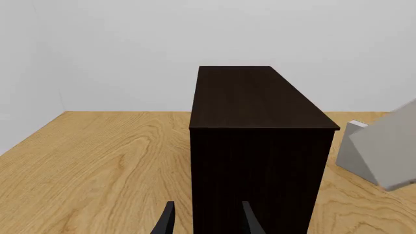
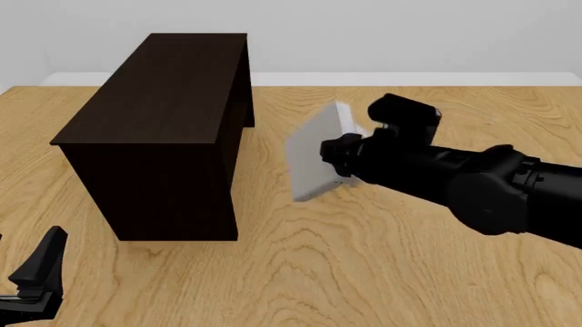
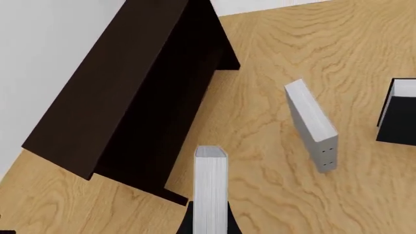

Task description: Pick up the book on the right and place it under the cabinet shelf.

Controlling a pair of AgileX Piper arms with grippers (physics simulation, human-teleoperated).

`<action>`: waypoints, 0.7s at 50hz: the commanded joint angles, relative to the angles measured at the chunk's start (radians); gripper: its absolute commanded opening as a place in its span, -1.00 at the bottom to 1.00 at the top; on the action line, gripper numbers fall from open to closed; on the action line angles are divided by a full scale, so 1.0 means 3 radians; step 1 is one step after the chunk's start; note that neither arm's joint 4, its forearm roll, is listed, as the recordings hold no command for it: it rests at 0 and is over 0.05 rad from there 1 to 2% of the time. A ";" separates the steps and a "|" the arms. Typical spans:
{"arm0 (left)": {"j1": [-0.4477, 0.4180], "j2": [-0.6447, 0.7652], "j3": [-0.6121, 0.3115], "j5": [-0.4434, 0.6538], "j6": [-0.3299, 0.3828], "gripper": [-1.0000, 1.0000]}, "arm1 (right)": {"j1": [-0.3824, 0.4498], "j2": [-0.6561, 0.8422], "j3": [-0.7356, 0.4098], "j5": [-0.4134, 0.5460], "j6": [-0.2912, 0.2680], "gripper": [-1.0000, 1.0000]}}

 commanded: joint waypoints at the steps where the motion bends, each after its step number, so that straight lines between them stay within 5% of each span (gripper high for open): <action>1: 0.0001 -0.0014 0.0001 0.0012 0.0000 1.00 | -0.0022 0.0132 -0.0046 -0.0365 0.0220 -1.00; 35: 0.0002 -0.0028 -0.0009 0.0037 0.0001 1.00 | 0.0061 0.1009 -0.0082 -0.1339 0.0780 -1.00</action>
